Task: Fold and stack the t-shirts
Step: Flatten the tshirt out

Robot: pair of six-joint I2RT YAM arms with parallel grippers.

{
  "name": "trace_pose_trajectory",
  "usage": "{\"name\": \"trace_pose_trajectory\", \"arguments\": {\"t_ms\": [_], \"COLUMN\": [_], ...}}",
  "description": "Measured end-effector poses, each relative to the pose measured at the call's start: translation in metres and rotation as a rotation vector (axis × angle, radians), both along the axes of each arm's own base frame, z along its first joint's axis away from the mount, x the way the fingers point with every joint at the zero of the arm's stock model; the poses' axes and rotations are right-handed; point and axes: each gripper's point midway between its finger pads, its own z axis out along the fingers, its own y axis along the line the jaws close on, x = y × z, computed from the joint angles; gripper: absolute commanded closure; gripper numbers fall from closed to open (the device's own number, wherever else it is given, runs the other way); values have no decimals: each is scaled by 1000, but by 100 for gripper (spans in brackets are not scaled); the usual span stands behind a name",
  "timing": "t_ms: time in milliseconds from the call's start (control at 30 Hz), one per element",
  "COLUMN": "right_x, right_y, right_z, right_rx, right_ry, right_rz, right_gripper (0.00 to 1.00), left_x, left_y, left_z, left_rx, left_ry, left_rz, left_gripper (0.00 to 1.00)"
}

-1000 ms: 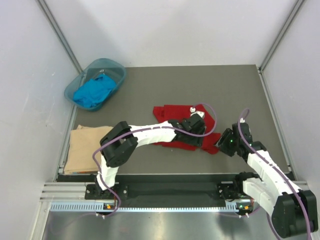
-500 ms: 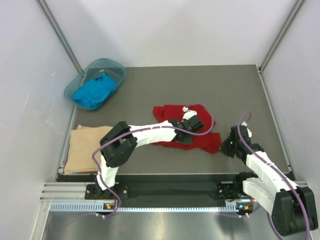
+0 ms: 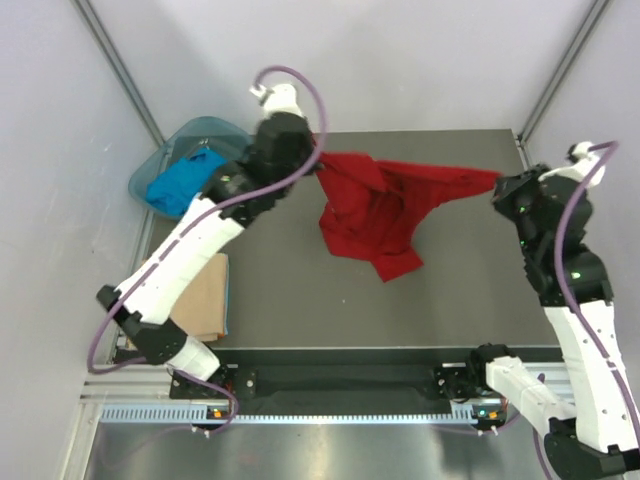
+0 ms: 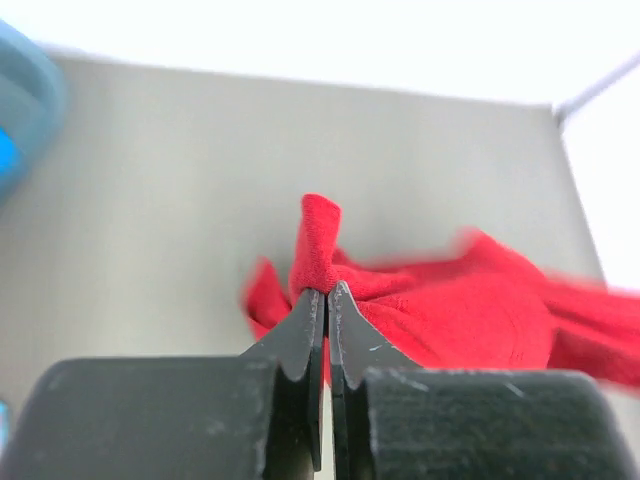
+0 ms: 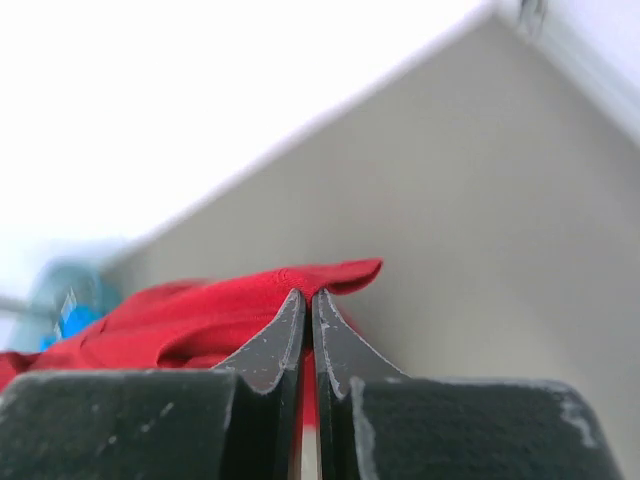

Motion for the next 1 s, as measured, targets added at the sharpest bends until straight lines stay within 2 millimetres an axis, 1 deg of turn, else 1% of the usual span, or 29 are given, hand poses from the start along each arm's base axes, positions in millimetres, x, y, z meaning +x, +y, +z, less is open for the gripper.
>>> {"name": "trace_pose_trajectory", "arguments": {"t_ms": [33, 67, 100, 167, 233, 300, 400, 567, 700, 767, 833, 900, 933, 1000], "right_x": [-1, -3, -4, -8, -12, -16, -20, -22, -20, -20, -21, -26, -29, -41], "right_y": [-5, -8, -11, -17, -21, -25, -30, -32, -31, -29, -27, -20, -16, -7], "right_z": [19, 32, 44, 62, 71, 76, 80, 80, 76, 67, 42, 1, -23, -87], "right_rx": [-16, -27, -38, -61, -80, -101, -123, -138, -145, -141, -119, -75, -56, -19], "right_ry": [-36, -61, -83, -116, -130, -132, -130, -123, -117, -102, -54, 16, 61, 179], "right_rz": [-17, -27, -38, -58, -70, -82, -99, -107, -99, -92, -83, -54, -39, 2], "right_gripper": [100, 100, 100, 100, 100, 100, 100, 100, 100, 100, 100, 100, 100, 100], "left_x": [3, 4, 3, 0, -1, -1, -2, -5, -3, 1, 5, 5, 3, -6], "left_y": [16, 27, 35, 47, 52, 55, 57, 54, 60, 67, 75, 82, 85, 89], "left_z": [19, 33, 41, 51, 54, 48, 31, 7, -15, -30, -50, -78, -97, -139], "left_rx": [-16, -25, -26, -20, -10, 11, 41, 53, 58, 58, 56, 59, 64, 84], "left_ry": [-40, -68, -87, -111, -117, -110, -76, -26, 21, 56, 101, 165, 205, 296], "left_rz": [25, 39, 46, 54, 53, 45, 19, -47, -56, -41, -14, 11, 22, 27], "left_gripper": [100, 100, 100, 100, 100, 100, 100, 100, 100, 100, 100, 100, 100, 100]}}
